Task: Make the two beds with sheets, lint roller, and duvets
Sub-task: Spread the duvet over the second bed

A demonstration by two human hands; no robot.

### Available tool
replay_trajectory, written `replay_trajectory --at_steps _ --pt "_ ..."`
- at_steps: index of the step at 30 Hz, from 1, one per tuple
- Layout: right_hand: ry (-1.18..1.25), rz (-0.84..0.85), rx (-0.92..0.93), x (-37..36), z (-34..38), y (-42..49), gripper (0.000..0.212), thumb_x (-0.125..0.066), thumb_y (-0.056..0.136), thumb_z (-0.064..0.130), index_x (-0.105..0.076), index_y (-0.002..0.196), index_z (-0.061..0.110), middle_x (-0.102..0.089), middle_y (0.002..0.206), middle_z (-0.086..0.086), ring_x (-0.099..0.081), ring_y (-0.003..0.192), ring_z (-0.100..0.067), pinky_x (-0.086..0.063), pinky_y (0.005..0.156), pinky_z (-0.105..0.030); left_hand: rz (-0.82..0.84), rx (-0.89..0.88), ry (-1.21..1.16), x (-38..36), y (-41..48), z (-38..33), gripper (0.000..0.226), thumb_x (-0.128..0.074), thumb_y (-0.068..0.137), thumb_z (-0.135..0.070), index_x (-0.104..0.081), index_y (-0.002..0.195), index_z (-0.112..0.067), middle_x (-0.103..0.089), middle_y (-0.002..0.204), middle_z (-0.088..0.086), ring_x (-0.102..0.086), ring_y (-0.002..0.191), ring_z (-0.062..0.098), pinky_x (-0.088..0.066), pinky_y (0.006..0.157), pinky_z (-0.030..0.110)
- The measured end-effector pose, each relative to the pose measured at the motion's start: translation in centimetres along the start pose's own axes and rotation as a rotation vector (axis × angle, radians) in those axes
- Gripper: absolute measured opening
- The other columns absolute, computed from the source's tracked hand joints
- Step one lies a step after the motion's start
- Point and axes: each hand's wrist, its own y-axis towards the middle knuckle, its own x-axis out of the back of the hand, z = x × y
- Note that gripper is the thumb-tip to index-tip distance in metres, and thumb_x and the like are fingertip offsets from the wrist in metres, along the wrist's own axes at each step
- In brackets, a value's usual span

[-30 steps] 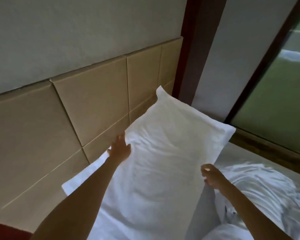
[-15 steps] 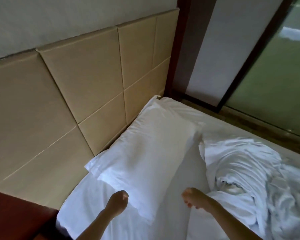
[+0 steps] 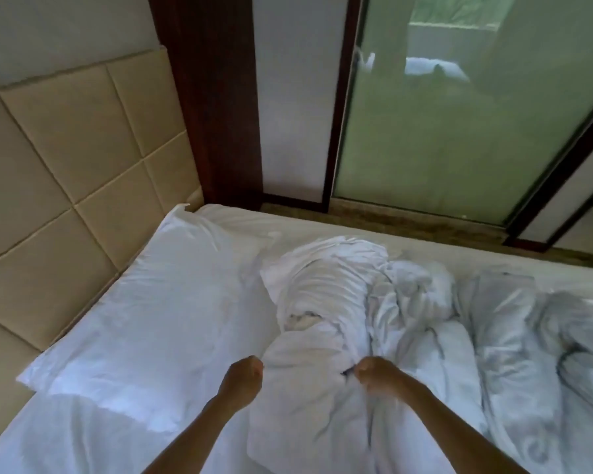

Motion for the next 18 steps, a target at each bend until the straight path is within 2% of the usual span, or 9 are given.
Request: replay_trajectory --at_steps 1,2,4,7,10,12,14,15,18 --pt "-0.011 -0.094 0.017 1.9 -3.8 -0.5 0.031 -0.085 0.059 0.019 -0.056 0.053 0.029 -0.053 0.056 0.008 -0.048 0.042 0.006 -0.036 0.038 -0.006 -0.005 -0.020 -0.008 -2.2 -0.4 -2.7 0.028 -0.040 0.098 -0.017 -0.064 0.110 -0.011 -0.065 0.118 0.006 -0.059 0.111 0.022 -0.041 0.090 0.023" --pt "0.005 -0.025 -0.051 3.1 -6.5 -2.2 0.033 -0.076 0.074 0.018 -0.051 0.058 0.033 -0.049 0.060 0.010 -0.045 0.045 0.008 -0.035 0.042 -0.005 -0.001 -0.034 -0.017 -4.6 -1.1 -5.4 0.027 -0.041 0.098 -0.017 -0.065 0.110 -0.010 -0.065 0.118 0.005 -0.059 0.111 0.022 -0.041 0.090 0.022" --pt "-0.101 -0.248 0.031 5.6 -13.2 -4.4 0.034 -0.052 0.094 0.019 -0.040 0.066 0.036 -0.042 0.069 0.015 -0.038 0.058 0.008 -0.033 0.051 -0.005 0.029 -0.057 -0.034 -10.0 -2.9 -10.8 0.026 -0.042 0.098 -0.016 -0.065 0.108 -0.009 -0.066 0.116 0.006 -0.058 0.109 0.022 -0.041 0.089 0.023" --pt "-0.070 -0.242 -0.045 8.5 -23.6 -7.3 0.035 -0.048 0.096 0.018 -0.038 0.067 0.037 -0.041 0.070 0.016 -0.035 0.062 0.007 -0.035 0.050 -0.006 0.151 -0.092 -0.027 -17.7 -6.8 -18.1 0.028 -0.040 0.097 -0.017 -0.064 0.107 -0.007 -0.065 0.114 0.007 -0.059 0.106 0.021 -0.044 0.087 0.025" --pt "-0.158 -0.200 -0.168 10.9 -31.5 -10.6 0.038 -0.049 0.095 0.019 -0.038 0.063 0.036 -0.039 0.063 0.020 -0.034 0.055 0.008 -0.034 0.043 -0.007 0.259 -0.127 -0.032 -22.6 -10.4 -23.8 0.027 -0.045 0.093 -0.019 -0.063 0.113 -0.017 -0.063 0.121 -0.001 -0.057 0.112 0.014 -0.044 0.094 0.022" --pt "-0.098 -0.243 -0.224 12.3 -35.3 -12.0 0.031 -0.048 0.096 0.019 -0.049 0.067 0.031 -0.049 0.064 0.021 -0.043 0.059 0.005 -0.037 0.048 -0.005 0.291 -0.142 -0.020 -24.1 -11.9 -26.6 0.029 -0.045 0.093 -0.021 -0.061 0.117 -0.019 -0.061 0.124 -0.004 -0.055 0.115 0.011 -0.042 0.097 0.021" --pt "-0.061 -0.227 -0.212 13.4 -37.2 -13.3 0.024 -0.038 0.099 0.015 -0.062 0.103 0.019 -0.065 0.104 0.000 -0.060 0.095 -0.010 -0.043 0.078 -0.010 0.290 -0.163 0.028 -24.7 -12.2 -28.3 0.030 -0.045 0.094 -0.020 -0.060 0.120 -0.016 -0.060 0.126 -0.002 -0.054 0.117 0.013 -0.041 0.097 0.021" --pt "-0.121 -0.216 -0.173 13.5 -38.0 -13.7 0.030 -0.035 0.100 0.014 -0.057 0.121 0.013 -0.060 0.121 -0.007 -0.056 0.113 -0.015 -0.039 0.090 -0.017 0.287 -0.172 0.058 -24.9 -12.1 -28.9 0.031 -0.044 0.094 -0.020 -0.059 0.121 -0.015 -0.060 0.127 0.000 -0.054 0.118 0.015 -0.041 0.097 0.022" --pt "-0.131 -0.202 -0.211 13.3 -39.5 -15.5 0.032 -0.038 0.099 0.018 -0.055 0.124 0.006 -0.058 0.126 -0.009 -0.053 0.118 -0.022 -0.037 0.089 -0.020 0.312 -0.166 0.121 -26.0 -11.6 -29.9 0.032 -0.043 0.095 -0.018 -0.058 0.123 -0.014 -0.059 0.129 0.005 -0.054 0.119 0.019 -0.042 0.099 0.025"
